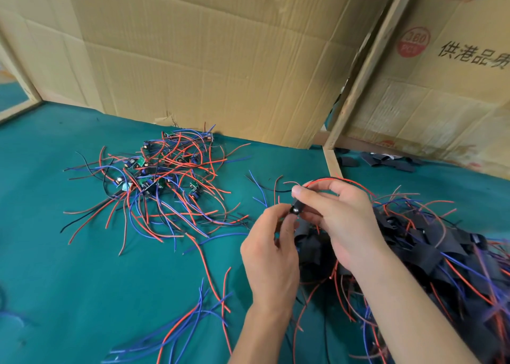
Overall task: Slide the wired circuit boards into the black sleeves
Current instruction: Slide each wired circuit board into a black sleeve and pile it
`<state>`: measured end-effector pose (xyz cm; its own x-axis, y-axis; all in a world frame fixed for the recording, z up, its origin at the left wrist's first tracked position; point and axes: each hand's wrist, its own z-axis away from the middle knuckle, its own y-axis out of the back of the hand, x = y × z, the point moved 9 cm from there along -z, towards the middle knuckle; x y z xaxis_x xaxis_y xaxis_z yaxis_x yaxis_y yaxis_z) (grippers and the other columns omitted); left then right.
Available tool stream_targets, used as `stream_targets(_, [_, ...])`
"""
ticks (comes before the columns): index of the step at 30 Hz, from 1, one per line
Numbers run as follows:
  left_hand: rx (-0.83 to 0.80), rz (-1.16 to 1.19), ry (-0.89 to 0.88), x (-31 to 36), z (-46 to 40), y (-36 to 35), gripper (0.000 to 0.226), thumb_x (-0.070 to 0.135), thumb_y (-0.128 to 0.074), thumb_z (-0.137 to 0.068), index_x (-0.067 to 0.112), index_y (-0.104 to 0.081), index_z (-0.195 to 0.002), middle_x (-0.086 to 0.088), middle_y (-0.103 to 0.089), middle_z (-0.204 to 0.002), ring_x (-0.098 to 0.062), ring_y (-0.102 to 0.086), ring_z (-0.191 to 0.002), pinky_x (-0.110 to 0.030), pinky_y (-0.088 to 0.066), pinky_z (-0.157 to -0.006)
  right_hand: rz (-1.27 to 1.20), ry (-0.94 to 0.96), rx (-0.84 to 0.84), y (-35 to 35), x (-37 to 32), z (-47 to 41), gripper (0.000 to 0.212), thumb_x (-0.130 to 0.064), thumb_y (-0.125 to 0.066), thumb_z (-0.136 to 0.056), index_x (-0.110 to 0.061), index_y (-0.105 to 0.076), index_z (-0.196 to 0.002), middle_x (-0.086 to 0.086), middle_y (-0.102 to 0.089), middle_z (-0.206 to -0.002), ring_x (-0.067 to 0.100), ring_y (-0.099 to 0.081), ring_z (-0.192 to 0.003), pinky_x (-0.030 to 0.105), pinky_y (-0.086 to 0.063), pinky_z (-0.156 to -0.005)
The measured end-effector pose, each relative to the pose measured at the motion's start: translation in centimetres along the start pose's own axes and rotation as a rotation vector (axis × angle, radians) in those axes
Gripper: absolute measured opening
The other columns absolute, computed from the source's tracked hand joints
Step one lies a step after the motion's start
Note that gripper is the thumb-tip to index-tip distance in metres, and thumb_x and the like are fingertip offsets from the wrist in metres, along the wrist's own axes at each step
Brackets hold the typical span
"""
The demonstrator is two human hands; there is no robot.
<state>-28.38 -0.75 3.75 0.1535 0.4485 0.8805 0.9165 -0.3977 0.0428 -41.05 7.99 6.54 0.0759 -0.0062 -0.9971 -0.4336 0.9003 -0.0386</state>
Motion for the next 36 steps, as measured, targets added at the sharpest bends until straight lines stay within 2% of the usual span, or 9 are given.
stream_targets(8, [0.016,0.055,0.067,-0.7,0.0,-0.1,0.014,0.024,-0.067,-0.090,0.032,-0.056,-0.089,0.018,-0.069,-0.078,-0.007,-0.067,-0.068,-0.023,-0.053,-0.065,0.170,-0.031,-0.125,-1.4,-0.5,1.0,0.017,-0.007,-0.082,-0.082,-0.005,-0.068,-0.090,0.008,-0.075,-0.074,0.017,-0.067,-0.062,0.025,-0.056,-0.058])
stream_targets(11, [-0.022,0.064,0.048,-0.1,-0.1,-0.3,0.011,0.038,-0.062,-0.091,0.029,-0.055,-0.090,0.015,-0.068,-0.077,-0.008,-0.064,-0.064,-0.023,-0.050,-0.060,0.181,-0.041,-0.174,-1.7,-1.2,1.4,0.016,0.000,-0.080,-0.081,-0.004,-0.068,-0.092,0.010,-0.075,-0.076,0.016,-0.068,-0.063,0.023,-0.053,-0.052])
stream_targets(15, [-0.106,0.093,0.068,-0.3,0.2,-0.9,0.021,0.044,-0.047,-0.093,0.027,-0.058,-0.097,0.013,-0.070,-0.080,-0.007,-0.063,-0.070,-0.031,-0.049,-0.065,0.034,0.008,-0.084,1.1,-5.0,0.5,0.021,-0.001,-0.080,-0.070,-0.006,-0.071,-0.088,0.013,-0.073,-0.079,0.016,-0.066,-0.061,0.022,-0.054,-0.050])
stream_targets(19, [-0.028,-0.001,0.209,-2.0,0.0,-0.3,0.012,0.033,-0.042,-0.095,0.031,-0.053,-0.090,0.013,-0.071,-0.077,-0.005,-0.057,-0.060,-0.035,-0.047,-0.062,-0.044,0.145,-0.020,6.5,-11.6,-0.1,0.019,-0.017,-0.074,-0.065,-0.013,-0.070,-0.083,0.006,-0.077,-0.075,0.009,-0.066,-0.054,0.013,-0.046,-0.044])
stream_targets(24, [-0.022,-0.142,0.248,-2.5,-0.4,-0.1,0.041,-0.009,-0.046,-0.079,0.019,-0.060,-0.104,0.004,-0.066,-0.101,-0.022,-0.060,-0.098,-0.039,-0.048,-0.091,0.461,0.121,-0.004,11.1,-16.6,0.1,0.023,-0.027,-0.077,-0.061,-0.018,-0.074,-0.081,0.005,-0.075,-0.067,0.009,-0.061,-0.039,0.014,-0.038,-0.032])
stream_targets(28, [0.022,-0.227,0.203,-1.9,-0.4,0.4,0.053,-0.018,-0.048,-0.071,0.009,-0.059,-0.115,-0.007,-0.057,-0.115,-0.027,-0.048,-0.106,-0.040,-0.042,-0.095,0.853,0.025,-0.047,10.5,-12.6,1.5,0.016,-0.018,-0.086,-0.068,-0.027,-0.076,-0.076,0.006,-0.077,-0.071,0.019,-0.069,-0.047,0.025,-0.046,-0.034])
stream_targets(32, [0.080,-0.207,0.226,-1.4,-0.4,1.1,0.065,-0.022,-0.044,-0.065,0.006,-0.056,-0.122,-0.012,-0.049,-0.126,-0.031,-0.045,-0.111,-0.036,-0.039,-0.099,1.618,0.026,-0.091,8.8,-8.8,1.3,0.040,-0.070,-0.076,-0.063,-0.041,-0.065,-0.089,-0.025,-0.072,-0.074,0.018,-0.070,-0.087,0.038,-0.057,-0.081])
stream_targets(34, [0.098,-0.183,0.228,-1.2,-0.4,1.2,0.068,-0.024,-0.040,-0.063,0.004,-0.055,-0.123,-0.013,-0.045,-0.129,-0.029,-0.044,-0.117,-0.025,-0.033,-0.102,1.587,0.233,-0.064,6.0,-9.8,1.3,0.033,-0.066,-0.072,-0.070,-0.041,-0.064,-0.089,-0.028,-0.067,-0.072,0.019,-0.067,-0.092,0.039,-0.055,-0.086])
stream_targets(36, [0.101,-0.168,0.230,-1.1,-0.5,1.2,0.069,-0.025,-0.038,-0.062,0.002,-0.055,-0.123,-0.015,-0.044,-0.129,-0.031,-0.044,-0.120,-0.026,-0.032,-0.105,1.434,0.435,-0.190,1.5,-9.3,1.9,0.020,-0.051,-0.066,-0.076,-0.036,-0.069,-0.088,-0.024,-0.067,-0.068,0.013,-0.067,-0.084,0.035,-0.056,-0.080])
